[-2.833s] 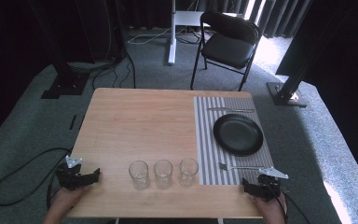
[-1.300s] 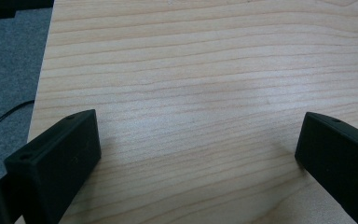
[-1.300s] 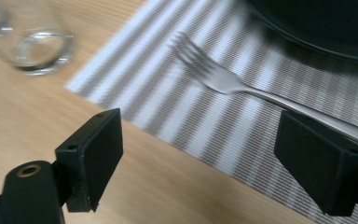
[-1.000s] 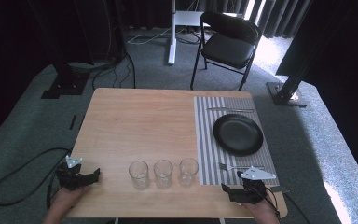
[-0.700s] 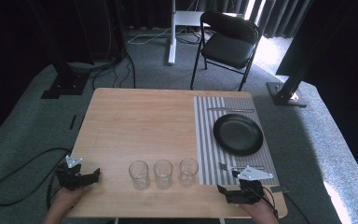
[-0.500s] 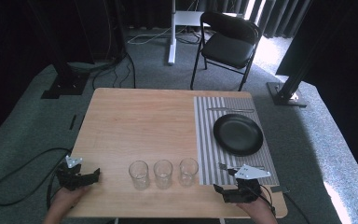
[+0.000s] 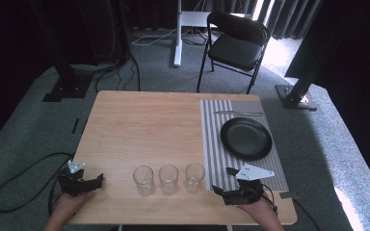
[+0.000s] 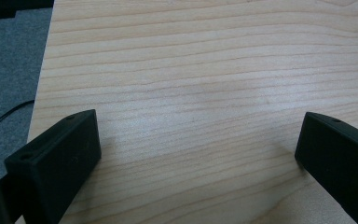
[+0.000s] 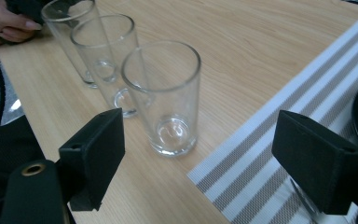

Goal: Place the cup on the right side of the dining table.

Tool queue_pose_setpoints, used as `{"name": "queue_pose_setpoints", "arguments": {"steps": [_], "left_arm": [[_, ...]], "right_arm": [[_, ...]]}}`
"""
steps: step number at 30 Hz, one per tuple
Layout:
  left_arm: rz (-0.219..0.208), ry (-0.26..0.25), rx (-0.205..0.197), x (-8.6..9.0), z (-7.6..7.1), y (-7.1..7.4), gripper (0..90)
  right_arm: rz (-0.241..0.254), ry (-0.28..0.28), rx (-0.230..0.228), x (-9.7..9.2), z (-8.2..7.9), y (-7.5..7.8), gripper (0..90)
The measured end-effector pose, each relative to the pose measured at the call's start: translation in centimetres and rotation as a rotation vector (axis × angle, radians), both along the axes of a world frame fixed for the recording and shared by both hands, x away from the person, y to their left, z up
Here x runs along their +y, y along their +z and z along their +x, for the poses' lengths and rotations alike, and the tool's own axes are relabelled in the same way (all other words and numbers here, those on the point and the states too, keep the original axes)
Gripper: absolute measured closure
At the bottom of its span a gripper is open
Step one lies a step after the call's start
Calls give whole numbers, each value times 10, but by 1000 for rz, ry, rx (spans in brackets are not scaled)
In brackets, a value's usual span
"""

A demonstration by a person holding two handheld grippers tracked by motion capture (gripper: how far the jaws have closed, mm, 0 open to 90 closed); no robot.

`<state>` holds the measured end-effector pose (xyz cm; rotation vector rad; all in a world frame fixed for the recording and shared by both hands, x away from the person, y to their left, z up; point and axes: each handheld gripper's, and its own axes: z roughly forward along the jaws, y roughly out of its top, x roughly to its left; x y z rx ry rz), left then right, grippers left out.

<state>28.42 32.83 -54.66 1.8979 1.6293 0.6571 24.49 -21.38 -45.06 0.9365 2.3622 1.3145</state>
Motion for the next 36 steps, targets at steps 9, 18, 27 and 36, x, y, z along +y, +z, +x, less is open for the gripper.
{"name": "queue_pose_setpoints", "arguments": {"steps": [9, 18, 27, 36], "left_arm": [[0, 0, 0, 0, 0, 0, 4], [2, -1, 1, 0, 0, 0, 4], [1, -1, 0, 0, 0, 0, 4], [1, -1, -1, 0, 0, 0, 4]], "right_arm": [[3, 63, -13, 13, 7, 13, 165], [-7, 126, -22, 31, 13, 22, 166], [-20, 188, -12, 54, 18, 25, 166], [-40, 232, -5, 74, 25, 25, 166]]}}
